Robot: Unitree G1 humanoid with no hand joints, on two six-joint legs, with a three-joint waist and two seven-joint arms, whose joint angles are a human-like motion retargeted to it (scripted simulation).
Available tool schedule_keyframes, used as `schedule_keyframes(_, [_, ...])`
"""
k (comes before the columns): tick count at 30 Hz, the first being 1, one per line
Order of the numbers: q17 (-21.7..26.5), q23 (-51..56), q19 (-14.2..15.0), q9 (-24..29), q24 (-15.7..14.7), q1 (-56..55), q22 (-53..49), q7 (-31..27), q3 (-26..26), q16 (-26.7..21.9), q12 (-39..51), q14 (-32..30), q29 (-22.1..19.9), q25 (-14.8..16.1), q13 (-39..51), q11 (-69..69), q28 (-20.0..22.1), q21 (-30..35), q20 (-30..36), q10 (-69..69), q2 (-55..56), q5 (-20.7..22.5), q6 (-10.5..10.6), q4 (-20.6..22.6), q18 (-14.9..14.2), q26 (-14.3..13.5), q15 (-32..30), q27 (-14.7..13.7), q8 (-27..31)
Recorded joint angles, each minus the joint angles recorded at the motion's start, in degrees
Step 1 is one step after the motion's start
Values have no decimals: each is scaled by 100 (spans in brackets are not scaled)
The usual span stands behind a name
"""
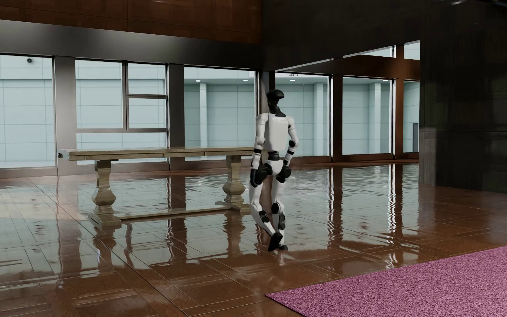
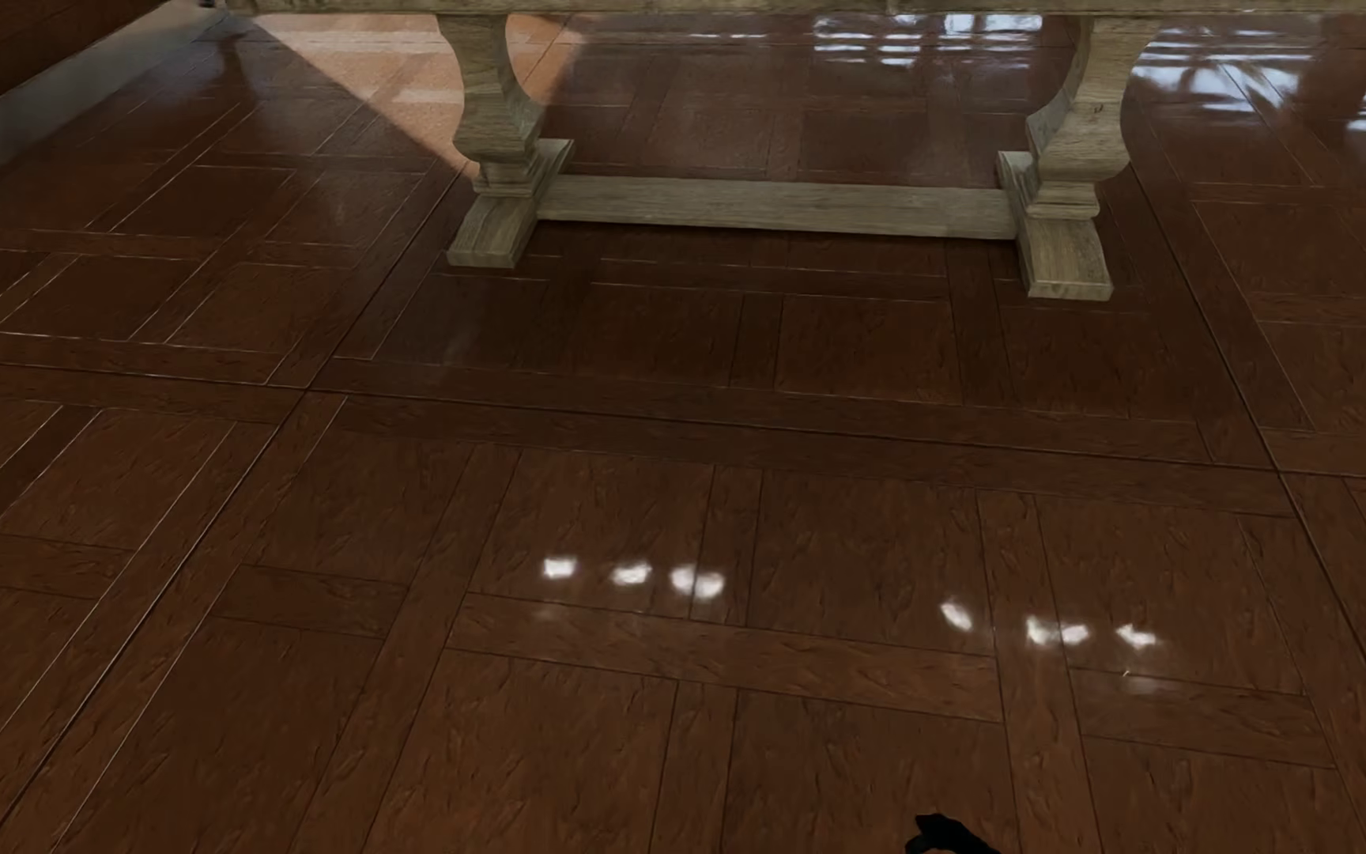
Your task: Go to the table
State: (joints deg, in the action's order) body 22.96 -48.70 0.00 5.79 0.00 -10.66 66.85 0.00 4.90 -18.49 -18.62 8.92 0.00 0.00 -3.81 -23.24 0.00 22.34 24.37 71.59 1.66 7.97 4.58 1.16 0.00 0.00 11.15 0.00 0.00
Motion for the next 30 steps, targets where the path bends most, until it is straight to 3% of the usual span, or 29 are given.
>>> schedule_keyframes(2, [25,465,0,-8,0,-701,122,0,285,4,-394,338,0,0,176,83,0,-648,128,-578,-490,-86,-62,100,0,0,394,0,0])
schedule_keyframes(4, [-30,818,0,6,0,-1080,125,0,533,24,-664,255,0,0,317,159,0,-1081,290,-2014,-908,-189,-147,177,0,0,690,0,0])
schedule_keyframes(7, [-105,1172,0,24,0,-988,190,0,810,162,-742,172,0,0,393,181,0,-1013,492,-4393,-1428,-289,-128,33,0,0,956,0,0])
schedule_keyframes(9, [-201,1183,0,-2,0,-891,163,0,876,232,-621,207,0,0,303,65,0,-645,654,-4938,-1652,-377,-104,-101,0,0,961,0,0])
schedule_keyframes(11, [-372,947,0,-59,0,-852,31,0,824,235,-446,-581,0,0,-26,-131,0,-238,401,-4532,-1870,-548,-239,-82,0,0,697,0,0])
schedule_keyframes(13, [-558,386,0,-161,0,-713,-287,0,570,153,-276,-1154,0,0,-581,-671,0,93,-127,-4146,-1876,-767,-528,165,0,0,-106,0,0])
schedule_keyframes(15, [-636,-514,0,-178,0,-223,-822,0,271,-37,-119,-796,0,0,-1093,-1959,0,533,-555,-4005,-1343,-955,-754,398,0,0,-1388,0,0])
schedule_keyframes(16, [-620,-952,0,-144,0,96,-1081,0,164,-161,-6,-537,0,0,-1279,-2856,0,777,-728,-4043,-866,-1050,-856,518,0,0,-1735,0,0])
schedule_keyframes(18, [-530,-1608,0,-54,0,675,-1320,0,-94,-399,348,-127,0,0,-1606,-4627,0,969,-1116,-4166,196,-1089,-984,733,0,0,-1499,0,0])
schedule_keyframes(20, [-404,-1952,0,-1,0,1135,-1262,0,-506,-590,789,130,0,0,-1924,-5301,0,873,-1446,-4250,1091,-981,-1001,829,0,0,-1192,0,0])
schedule_keyframes(22, [-301,-1996,0,36,0,1571,-1305,0,-895,-761,1132,331,0,0,-2201,-4494,0,794,-1701,-4328,1669,-890,-1041,881,0,0,-1243,0,0])
schedule_keyframes(25, [-319,-1677,0,8,0,2222,-1722,0,-1348,-991,1342,750,0,0,-2512,-1785,0,610,-1854,-4534,1880,-841,-1157,968,0,0,-1479,0,0])
schedule_keyframes(28, [-623,-1232,0,-184,0,2602,-2065,0,-1622,-1093,1401,1266,0,0,-2745,217,0,389,-1905,-4614,1832,-1002,-1325,1053,0,0,-497,0,0])
schedule_keyframes(30, [-823,-1238,0,-288,0,2683,-2037,0,-1666,-941,1370,1413,0,0,-2664,310,0,538,-1946,-4515,1837,-1158,-1327,1036,0,0,102,0,0])
